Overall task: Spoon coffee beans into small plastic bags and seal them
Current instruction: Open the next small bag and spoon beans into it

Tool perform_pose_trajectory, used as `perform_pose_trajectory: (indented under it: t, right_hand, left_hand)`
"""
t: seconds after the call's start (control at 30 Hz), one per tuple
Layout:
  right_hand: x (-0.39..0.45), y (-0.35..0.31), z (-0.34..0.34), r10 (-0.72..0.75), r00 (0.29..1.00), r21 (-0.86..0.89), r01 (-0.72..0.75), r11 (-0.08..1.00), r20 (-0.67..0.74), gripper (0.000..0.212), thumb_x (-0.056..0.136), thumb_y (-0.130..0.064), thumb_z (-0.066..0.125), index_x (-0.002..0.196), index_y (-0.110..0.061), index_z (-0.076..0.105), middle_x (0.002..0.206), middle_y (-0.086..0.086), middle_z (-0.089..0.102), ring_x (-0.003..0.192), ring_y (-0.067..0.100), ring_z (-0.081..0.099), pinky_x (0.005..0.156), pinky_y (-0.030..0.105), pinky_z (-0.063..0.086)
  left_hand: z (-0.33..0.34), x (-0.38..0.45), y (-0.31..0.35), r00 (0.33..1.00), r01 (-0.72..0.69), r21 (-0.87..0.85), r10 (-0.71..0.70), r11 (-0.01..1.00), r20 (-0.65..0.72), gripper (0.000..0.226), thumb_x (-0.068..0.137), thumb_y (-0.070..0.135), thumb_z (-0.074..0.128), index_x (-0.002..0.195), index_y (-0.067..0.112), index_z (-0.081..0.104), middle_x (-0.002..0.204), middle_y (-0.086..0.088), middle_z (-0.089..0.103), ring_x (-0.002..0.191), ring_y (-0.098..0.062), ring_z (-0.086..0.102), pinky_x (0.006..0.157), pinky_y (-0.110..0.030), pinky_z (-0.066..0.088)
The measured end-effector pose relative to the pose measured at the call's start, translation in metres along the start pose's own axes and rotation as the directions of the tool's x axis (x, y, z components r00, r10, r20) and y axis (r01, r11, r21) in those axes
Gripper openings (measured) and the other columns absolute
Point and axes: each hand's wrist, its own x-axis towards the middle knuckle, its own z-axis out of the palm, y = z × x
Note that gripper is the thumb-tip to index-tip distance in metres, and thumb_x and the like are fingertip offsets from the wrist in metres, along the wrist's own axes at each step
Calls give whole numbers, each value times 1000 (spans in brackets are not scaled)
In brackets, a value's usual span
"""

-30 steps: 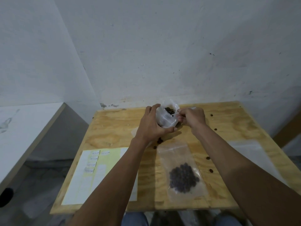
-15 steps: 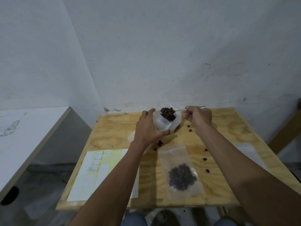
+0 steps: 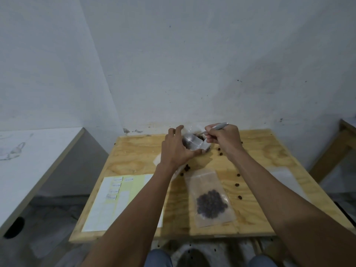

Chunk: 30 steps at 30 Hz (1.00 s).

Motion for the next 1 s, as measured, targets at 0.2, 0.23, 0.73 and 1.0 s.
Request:
perform_pose_trajectory:
  t: [0.2,0.23,0.73,1.0]
  right_hand:
    - [5,-5,-3,53,973,179,-12,984,-223,3,89,0,72,89,0,74,77,16,73,57,16,67,63,27,61]
    - [7,-3,-3,80,959,197,-26,980,-270,3,88,1,71,88,-1,74,76,15,72,56,16,66,63,28,62]
    - [4,17,15,-19,917,-466,-184,865,-398,77,84,-40,77,148,-19,39,149,12,42,138,34,37,104,48,43]
    - [-28,-41,24,-145,956,-338,230,913,256,17,87,-23,79,93,-13,67,72,6,76,63,18,73,61,27,60]
  left_hand:
    - [-5,0,-14,1000,22,17,-22,1000,-14,117,56,82,73,148,19,38,133,-3,48,115,-26,57,89,-44,52]
    - [-5,1,-17,1000,21,13,-21,1000,-22,115,59,78,77,148,19,37,134,-4,48,116,-26,57,90,-45,52]
    - [-4,3,-23,996,-28,-29,26,999,-81,120,58,87,64,150,16,37,138,-6,47,119,-24,54,94,-43,51]
    - [-24,0,6,989,-49,-105,34,993,-145,121,59,83,59,151,8,37,140,-11,47,123,-27,51,95,-36,46]
